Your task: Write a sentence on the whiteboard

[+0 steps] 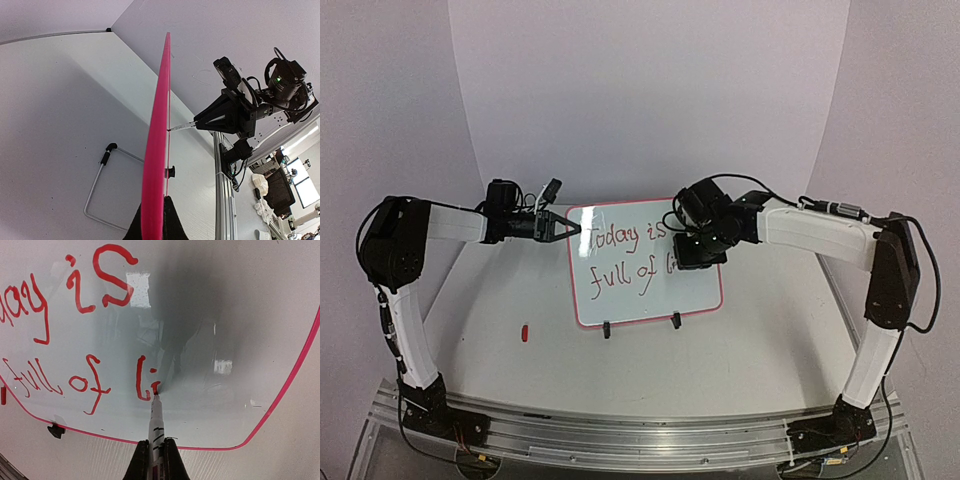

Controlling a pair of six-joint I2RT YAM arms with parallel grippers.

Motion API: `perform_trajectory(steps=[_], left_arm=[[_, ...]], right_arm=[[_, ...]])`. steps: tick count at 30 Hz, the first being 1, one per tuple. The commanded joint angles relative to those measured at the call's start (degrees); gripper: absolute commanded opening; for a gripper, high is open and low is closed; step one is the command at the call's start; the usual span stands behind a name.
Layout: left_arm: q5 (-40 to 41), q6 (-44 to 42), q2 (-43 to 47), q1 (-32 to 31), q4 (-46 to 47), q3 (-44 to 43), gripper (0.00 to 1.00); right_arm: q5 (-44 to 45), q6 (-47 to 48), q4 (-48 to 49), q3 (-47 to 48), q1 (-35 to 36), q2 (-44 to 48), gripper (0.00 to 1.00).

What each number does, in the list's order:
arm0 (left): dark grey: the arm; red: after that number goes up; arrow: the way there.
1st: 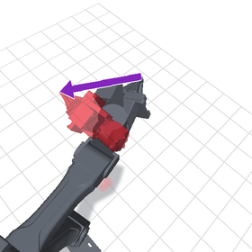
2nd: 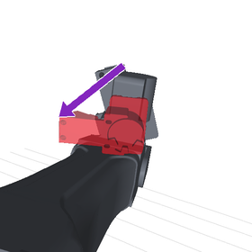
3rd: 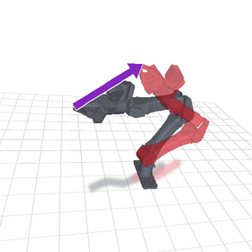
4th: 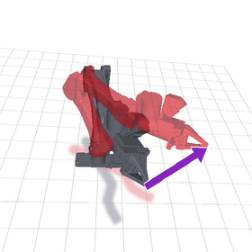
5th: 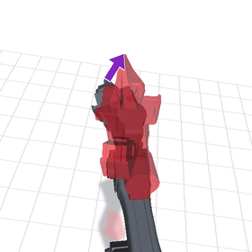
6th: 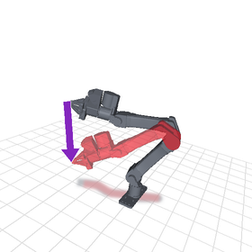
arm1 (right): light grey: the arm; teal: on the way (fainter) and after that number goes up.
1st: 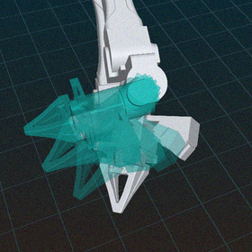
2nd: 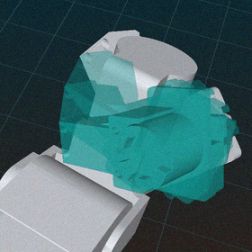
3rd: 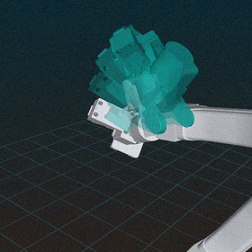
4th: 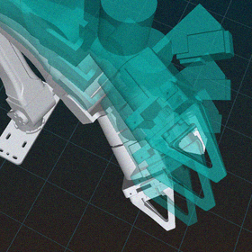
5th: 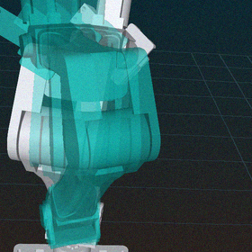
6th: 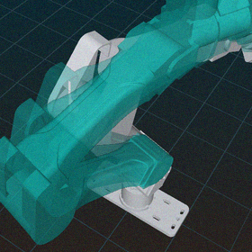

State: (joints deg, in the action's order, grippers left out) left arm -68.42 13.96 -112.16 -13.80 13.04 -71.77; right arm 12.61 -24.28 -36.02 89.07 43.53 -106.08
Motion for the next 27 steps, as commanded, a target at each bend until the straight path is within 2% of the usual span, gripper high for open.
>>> perform_trajectory(steps=[1,13,20,27], left_arm=[[8.10,-6.19,-1.51,-0.73,-0.53,0.84,0.00],[8.21,-6.40,-1.40,-0.70,-0.65,0.93,0.00],[8.19,-6.48,-1.49,-0.71,-0.73,0.85,0.00],[8.31,-6.48,-1.59,-0.75,-0.78,0.75,0.00]], right_arm=[[0.14,-0.74,-1.08,-0.82,-0.28,-0.50,0.00],[4.28,-0.69,-1.16,-0.06,-0.29,-0.28,0.00],[2.13,0.06,-0.66,1.94,-0.28,-0.69,0.00],[1.21,0.72,-0.95,-0.60,-0.29,4.76,0.00]])
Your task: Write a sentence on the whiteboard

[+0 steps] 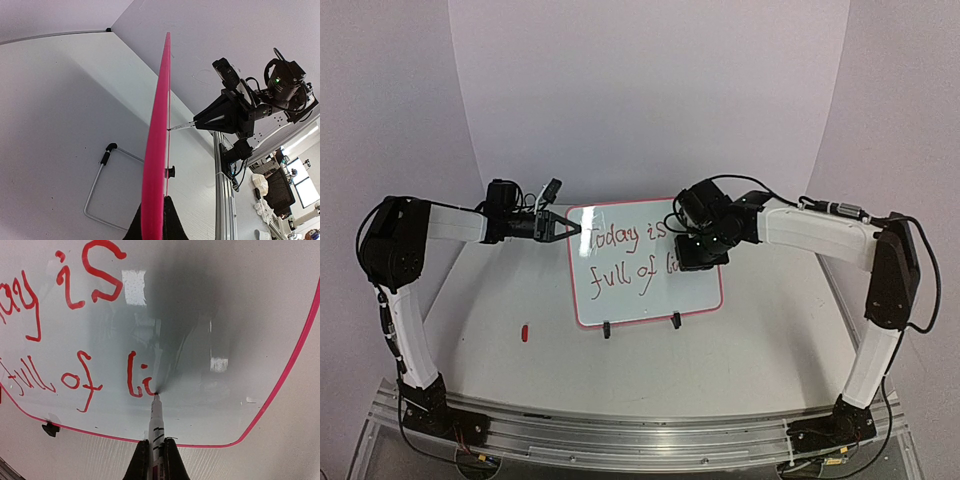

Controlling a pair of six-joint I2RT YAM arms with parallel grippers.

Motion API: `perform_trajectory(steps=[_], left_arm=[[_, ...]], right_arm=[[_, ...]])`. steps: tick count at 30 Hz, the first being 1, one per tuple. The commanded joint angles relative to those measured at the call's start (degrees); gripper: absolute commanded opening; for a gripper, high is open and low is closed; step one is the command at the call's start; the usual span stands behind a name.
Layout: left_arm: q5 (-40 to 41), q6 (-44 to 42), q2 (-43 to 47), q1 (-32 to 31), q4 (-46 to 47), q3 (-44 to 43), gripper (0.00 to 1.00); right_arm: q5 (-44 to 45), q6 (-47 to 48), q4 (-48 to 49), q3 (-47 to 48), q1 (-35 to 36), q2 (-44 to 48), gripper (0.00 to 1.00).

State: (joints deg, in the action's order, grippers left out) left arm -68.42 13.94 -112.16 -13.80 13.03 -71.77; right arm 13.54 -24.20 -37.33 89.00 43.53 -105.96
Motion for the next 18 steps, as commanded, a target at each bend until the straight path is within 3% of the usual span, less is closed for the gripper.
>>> perform_trajectory(steps=[1,18], left_arm=[[8.30,-6.47,-1.58,-0.72,-0.81,0.75,0.00],[8.19,-6.54,-1.24,-0.70,-0.66,1.00,0.00]], right_arm=[[0.06,0.72,0.35,-1.05,-0.29,5.39,0.00],[4.21,0.26,0.75,0.07,-0.97,3.30,0.00]])
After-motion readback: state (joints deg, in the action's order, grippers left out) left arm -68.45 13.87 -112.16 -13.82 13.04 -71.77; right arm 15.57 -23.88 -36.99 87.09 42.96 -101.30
